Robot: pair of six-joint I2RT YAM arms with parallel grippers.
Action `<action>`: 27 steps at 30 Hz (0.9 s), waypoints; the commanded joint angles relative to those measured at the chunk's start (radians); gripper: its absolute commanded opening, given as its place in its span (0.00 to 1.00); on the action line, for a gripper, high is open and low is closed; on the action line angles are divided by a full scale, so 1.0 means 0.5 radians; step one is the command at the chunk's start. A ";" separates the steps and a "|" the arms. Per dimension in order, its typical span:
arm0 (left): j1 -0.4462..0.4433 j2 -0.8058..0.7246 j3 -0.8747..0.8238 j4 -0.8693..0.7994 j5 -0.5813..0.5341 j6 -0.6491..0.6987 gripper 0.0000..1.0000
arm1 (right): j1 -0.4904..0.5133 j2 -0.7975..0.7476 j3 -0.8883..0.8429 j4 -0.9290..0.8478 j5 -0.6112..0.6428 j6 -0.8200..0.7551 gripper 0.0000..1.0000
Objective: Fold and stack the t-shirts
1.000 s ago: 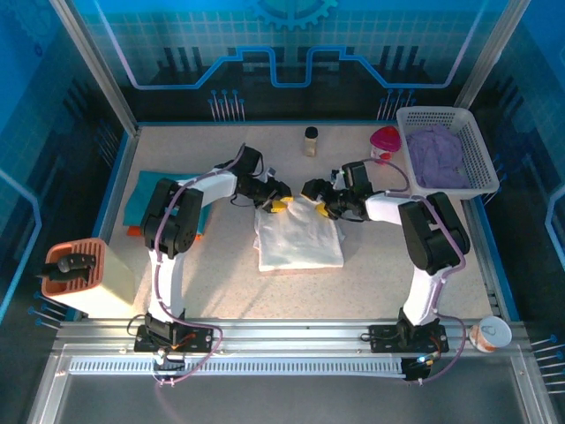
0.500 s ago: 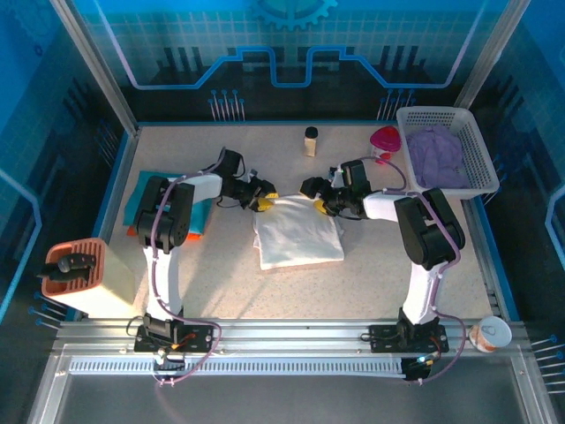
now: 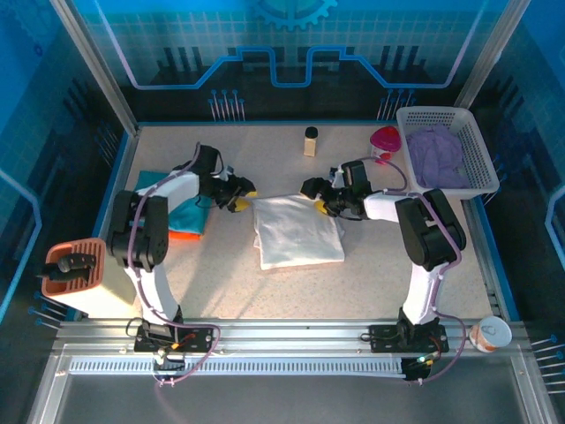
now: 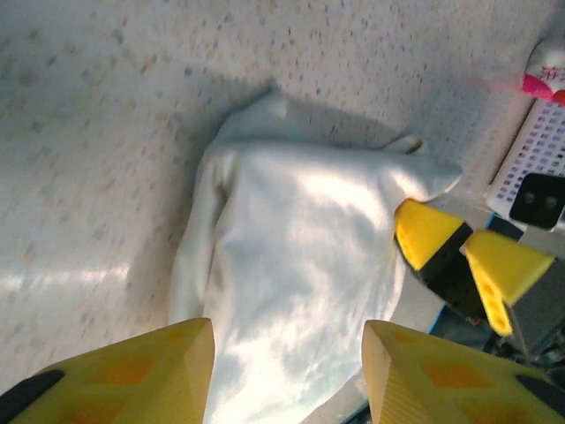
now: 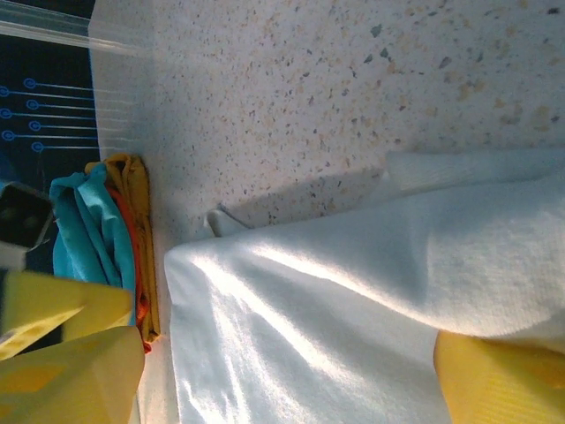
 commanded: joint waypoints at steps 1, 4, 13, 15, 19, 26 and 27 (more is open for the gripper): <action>-0.011 -0.150 -0.153 -0.264 -0.202 0.192 0.50 | -0.006 -0.122 0.022 -0.249 0.037 -0.093 0.87; -0.035 -0.221 -0.245 -0.329 -0.348 0.275 0.51 | 0.010 -0.245 0.101 -0.433 0.081 -0.218 0.88; -0.263 0.006 -0.138 -0.284 -0.497 0.515 0.64 | 0.055 -0.516 0.096 -0.771 0.178 -0.444 0.91; -0.329 0.060 -0.098 -0.245 -0.468 0.535 0.67 | 0.067 -0.547 0.028 -0.761 0.162 -0.423 0.92; -0.415 0.139 -0.035 -0.245 -0.456 0.553 0.68 | 0.102 -0.588 -0.136 -0.668 0.175 -0.356 0.92; -0.456 0.129 -0.130 -0.115 -0.330 0.485 0.70 | 0.185 -0.491 -0.352 -0.441 0.178 -0.246 0.92; -0.459 0.118 -0.151 -0.093 -0.315 0.477 0.71 | 0.187 -0.474 -0.369 -0.412 0.181 -0.228 0.92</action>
